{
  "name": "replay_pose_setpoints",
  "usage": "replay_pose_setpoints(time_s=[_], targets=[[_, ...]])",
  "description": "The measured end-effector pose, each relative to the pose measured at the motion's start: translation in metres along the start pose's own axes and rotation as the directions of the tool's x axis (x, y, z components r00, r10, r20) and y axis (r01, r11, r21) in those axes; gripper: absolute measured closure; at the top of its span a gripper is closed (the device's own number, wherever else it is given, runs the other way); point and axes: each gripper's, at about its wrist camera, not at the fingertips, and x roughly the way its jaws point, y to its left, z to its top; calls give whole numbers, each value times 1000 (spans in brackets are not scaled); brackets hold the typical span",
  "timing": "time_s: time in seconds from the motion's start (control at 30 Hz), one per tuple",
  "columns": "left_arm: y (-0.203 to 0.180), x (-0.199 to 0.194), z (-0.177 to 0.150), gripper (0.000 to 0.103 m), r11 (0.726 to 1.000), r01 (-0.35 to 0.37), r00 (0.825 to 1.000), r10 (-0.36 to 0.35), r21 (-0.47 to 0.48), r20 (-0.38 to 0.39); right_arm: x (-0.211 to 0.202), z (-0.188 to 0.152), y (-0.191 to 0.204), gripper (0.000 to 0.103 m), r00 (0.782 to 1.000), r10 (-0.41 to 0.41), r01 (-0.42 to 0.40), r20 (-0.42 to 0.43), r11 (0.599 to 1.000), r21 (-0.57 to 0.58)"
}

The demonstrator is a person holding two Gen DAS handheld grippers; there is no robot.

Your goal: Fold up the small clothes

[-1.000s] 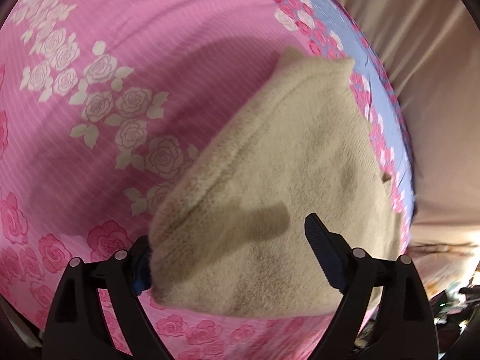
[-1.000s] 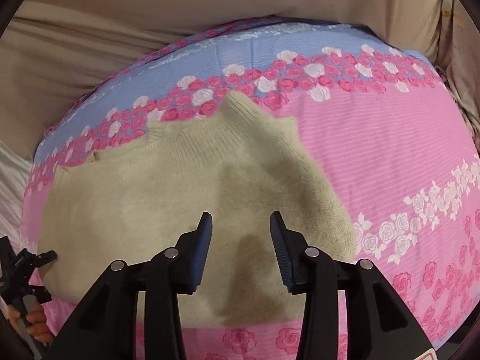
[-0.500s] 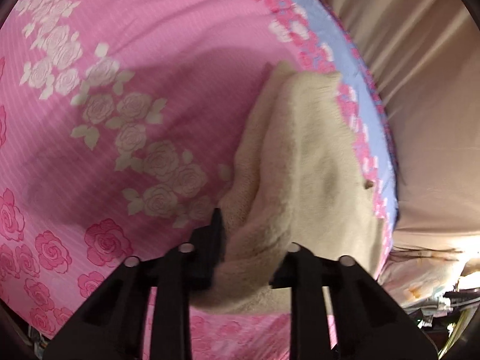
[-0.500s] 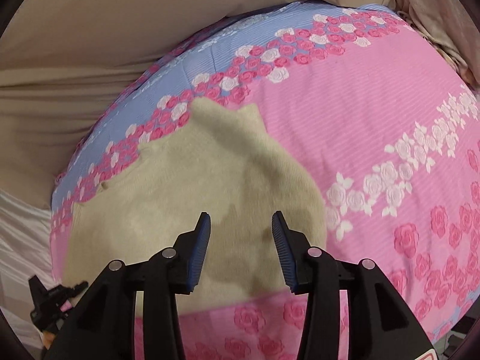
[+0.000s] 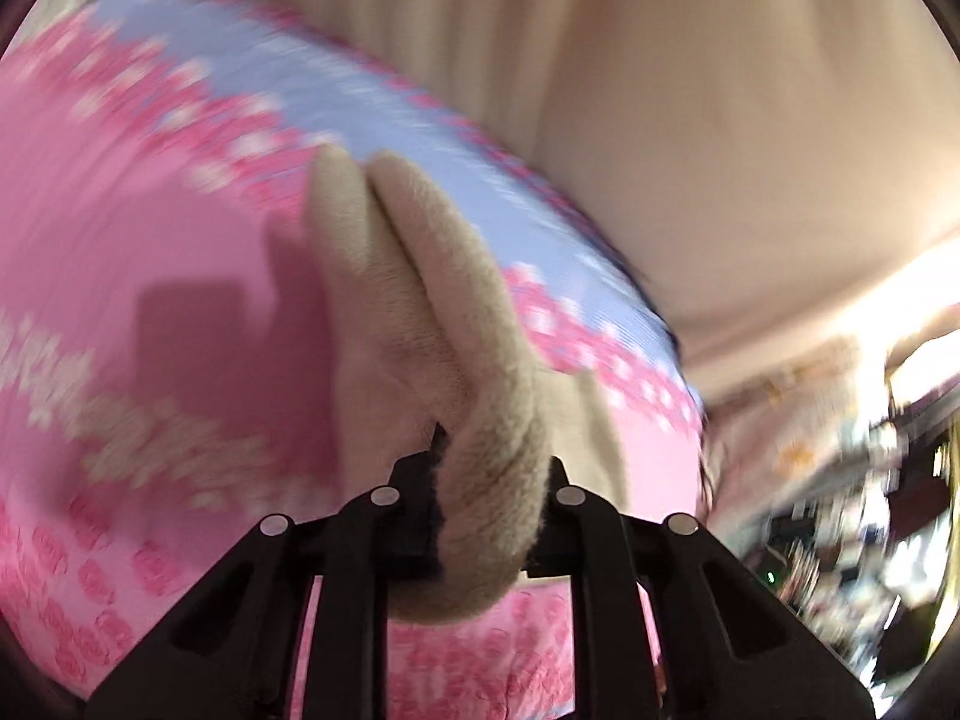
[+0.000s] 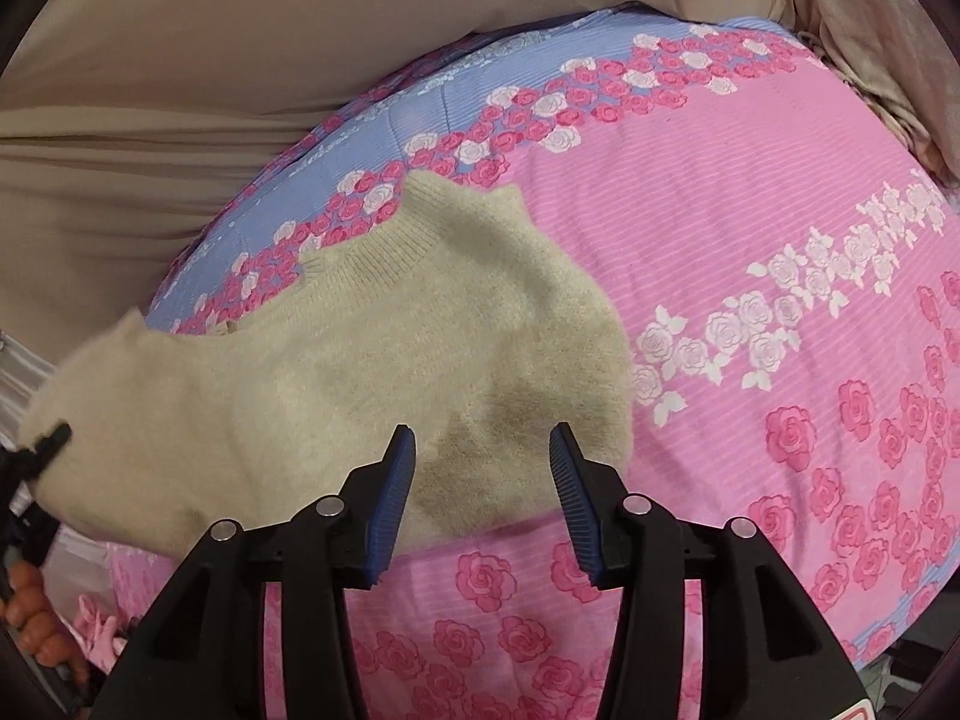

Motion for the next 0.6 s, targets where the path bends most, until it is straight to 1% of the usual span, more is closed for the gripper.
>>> replay_pose_setpoints(time_s=[0.07, 0.1, 0.13, 0.2, 0.27, 0.3, 0.4, 0.47, 0.5, 0.57, 0.6], targets=[[-42, 13, -3, 88, 994, 39, 999, -35, 106, -34, -7, 0, -6, 55, 1000, -6, 7, 17, 1000, -7], [-57, 18, -5, 88, 989, 51, 998, -44, 141, -49, -11, 0, -10, 55, 1000, -9, 9, 24, 1000, -10], [-79, 30, -9, 88, 979, 62, 996, -50, 192, -69, -15, 1, -15, 55, 999, -11, 11, 31, 1000, -12], [-107, 47, -17, 88, 964, 75, 994, -50, 256, -100, -23, 1, -24, 55, 999, -14, 14, 44, 1000, -9], [-136, 74, -29, 87, 944, 78, 990, -35, 320, -137, -31, -1, -36, 55, 998, -21, 21, 58, 1000, -3], [-144, 83, -34, 87, 938, 76, 988, -25, 339, -151, -34, -2, -42, 54, 998, -25, 25, 64, 1000, 1], [-163, 132, -62, 87, 918, 44, 973, 51, 395, -225, -41, -5, -62, 52, 997, -42, 40, 72, 999, 20], [-164, 171, -87, 85, 900, -5, 955, 134, 435, -265, -42, -7, -74, 51, 997, -41, 39, 63, 999, 32], [-162, 189, -99, 83, 889, -34, 942, 181, 457, -281, -42, -8, -79, 51, 997, -49, 47, 60, 998, 34], [-162, 205, -113, 81, 866, -75, 924, 247, 494, -293, -44, -9, -83, 51, 998, -46, 45, 52, 999, 30], [-164, 198, -116, 81, 864, -78, 929, 243, 497, -278, -46, -9, -84, 51, 998, -37, 36, 52, 999, 27]])
